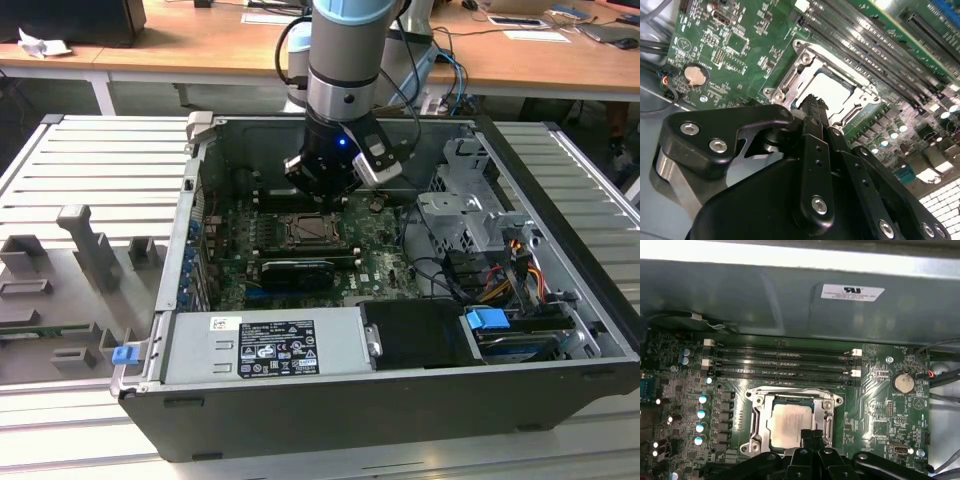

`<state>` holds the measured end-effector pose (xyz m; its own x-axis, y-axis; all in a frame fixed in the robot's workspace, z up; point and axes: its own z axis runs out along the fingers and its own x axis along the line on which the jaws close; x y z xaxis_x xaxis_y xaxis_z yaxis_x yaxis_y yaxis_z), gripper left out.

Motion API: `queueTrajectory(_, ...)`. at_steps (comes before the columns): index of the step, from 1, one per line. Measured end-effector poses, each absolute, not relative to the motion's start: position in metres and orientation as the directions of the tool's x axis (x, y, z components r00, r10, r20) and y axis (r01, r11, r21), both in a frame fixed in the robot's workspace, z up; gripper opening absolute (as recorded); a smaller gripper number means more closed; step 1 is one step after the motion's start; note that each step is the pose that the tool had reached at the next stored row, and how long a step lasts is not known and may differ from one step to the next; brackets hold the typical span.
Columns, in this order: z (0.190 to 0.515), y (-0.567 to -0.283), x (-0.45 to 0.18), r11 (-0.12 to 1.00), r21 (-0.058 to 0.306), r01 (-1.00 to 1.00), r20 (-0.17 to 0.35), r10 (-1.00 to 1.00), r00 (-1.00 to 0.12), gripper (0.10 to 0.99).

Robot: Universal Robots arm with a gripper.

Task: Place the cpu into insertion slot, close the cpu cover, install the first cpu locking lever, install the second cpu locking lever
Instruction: 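Install the second cpu locking lever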

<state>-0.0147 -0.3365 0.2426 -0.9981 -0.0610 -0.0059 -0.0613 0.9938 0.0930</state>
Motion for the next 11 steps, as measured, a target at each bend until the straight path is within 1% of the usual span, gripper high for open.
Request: queueTrajectory(11, 0.242, -0.360, -0.015, 0.994, 0.095, -0.061, -0.004, -0.061, -0.998, 0.106)
